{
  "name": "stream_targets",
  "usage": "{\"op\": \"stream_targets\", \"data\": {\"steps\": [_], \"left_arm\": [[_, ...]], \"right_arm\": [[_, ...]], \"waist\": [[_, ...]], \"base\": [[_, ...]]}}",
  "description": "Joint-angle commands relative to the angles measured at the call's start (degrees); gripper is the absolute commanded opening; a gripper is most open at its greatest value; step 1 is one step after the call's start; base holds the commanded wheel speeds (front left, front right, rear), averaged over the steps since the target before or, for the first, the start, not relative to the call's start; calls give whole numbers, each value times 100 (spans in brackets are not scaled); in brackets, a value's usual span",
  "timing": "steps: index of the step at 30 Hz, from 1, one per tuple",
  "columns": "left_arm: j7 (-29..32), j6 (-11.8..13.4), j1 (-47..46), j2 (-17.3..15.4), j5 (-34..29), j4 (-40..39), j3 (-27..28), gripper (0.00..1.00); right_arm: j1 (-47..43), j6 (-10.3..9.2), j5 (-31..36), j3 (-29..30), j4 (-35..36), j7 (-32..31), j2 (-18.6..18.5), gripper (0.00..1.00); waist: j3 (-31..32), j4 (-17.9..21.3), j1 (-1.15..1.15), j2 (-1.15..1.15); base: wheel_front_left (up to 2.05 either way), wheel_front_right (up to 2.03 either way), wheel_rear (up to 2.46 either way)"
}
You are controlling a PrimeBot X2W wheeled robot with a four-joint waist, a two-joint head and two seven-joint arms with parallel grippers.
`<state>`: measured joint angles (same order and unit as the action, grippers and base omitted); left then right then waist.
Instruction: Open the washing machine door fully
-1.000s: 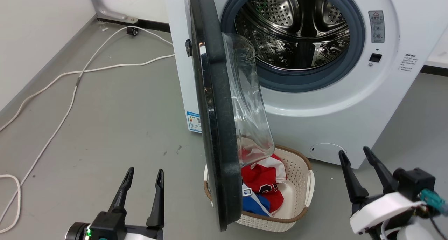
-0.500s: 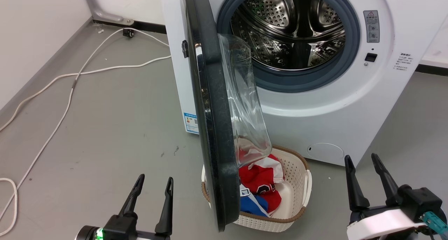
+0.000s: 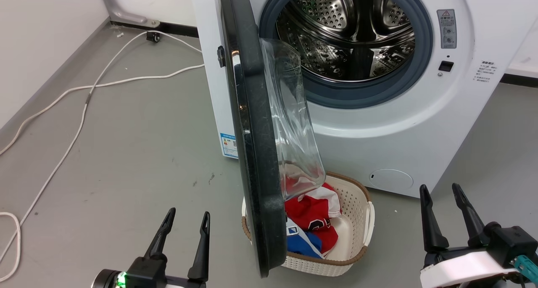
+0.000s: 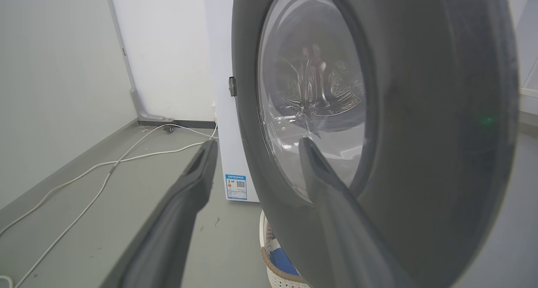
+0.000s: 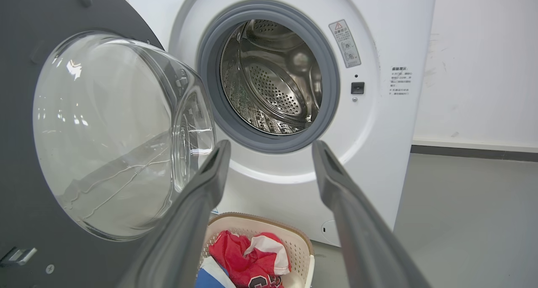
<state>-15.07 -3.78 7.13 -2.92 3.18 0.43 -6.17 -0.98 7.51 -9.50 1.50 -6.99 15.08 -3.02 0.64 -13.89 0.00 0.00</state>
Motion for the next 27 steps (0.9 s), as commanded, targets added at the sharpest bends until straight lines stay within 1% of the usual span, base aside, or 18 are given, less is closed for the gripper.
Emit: {"op": "stream_targets", "data": {"steps": [1,5,6,7,8,9,11,16,23,27], "left_arm": [[-16,1,-28,6,-26,-10,1,100],[-16,-5,-27,5,-48,-44,22,100],[-16,-18,-18,6,-24,-48,18,91],[-16,-32,-10,6,-10,-51,20,47],[-16,-47,-8,6,-13,-56,16,19],[-16,-65,-10,6,-36,-64,13,0],[-16,-84,-31,6,-74,-87,8,0],[-16,1,-179,6,23,-370,71,0],[-16,167,-561,6,150,-993,110,0],[-15,212,-859,6,183,-1319,175,0]], "right_arm": [[-50,-4,-39,4,4,12,22,100],[-46,-4,-80,9,-22,12,22,100],[-49,-4,-99,16,-39,12,22,100],[-55,-4,-125,23,-70,12,22,100],[-54,-4,-143,21,-93,12,22,100],[-49,-4,-152,20,-113,12,22,100],[-34,-4,-165,4,-150,12,22,100],[4,-4,-179,-20,-194,12,22,100],[50,-4,-205,-69,-237,13,22,100],[79,-4,-211,-74,-246,13,21,100]], "waist": [[-3,3,0,0],[1,12,0,0],[5,13,0,0],[8,15,0,0],[12,17,0,0],[16,18,0,0],[21,20,0,0],[20,14,0,0],[10,0,0,0],[2,-1,0,0]], "base": [[0,0,0],[0,0,0],[0,0,0],[0,0,0],[0,0,0],[0,0,0],[0,0,0],[0,0,0],[0,0,0],[0,0,0]]}}
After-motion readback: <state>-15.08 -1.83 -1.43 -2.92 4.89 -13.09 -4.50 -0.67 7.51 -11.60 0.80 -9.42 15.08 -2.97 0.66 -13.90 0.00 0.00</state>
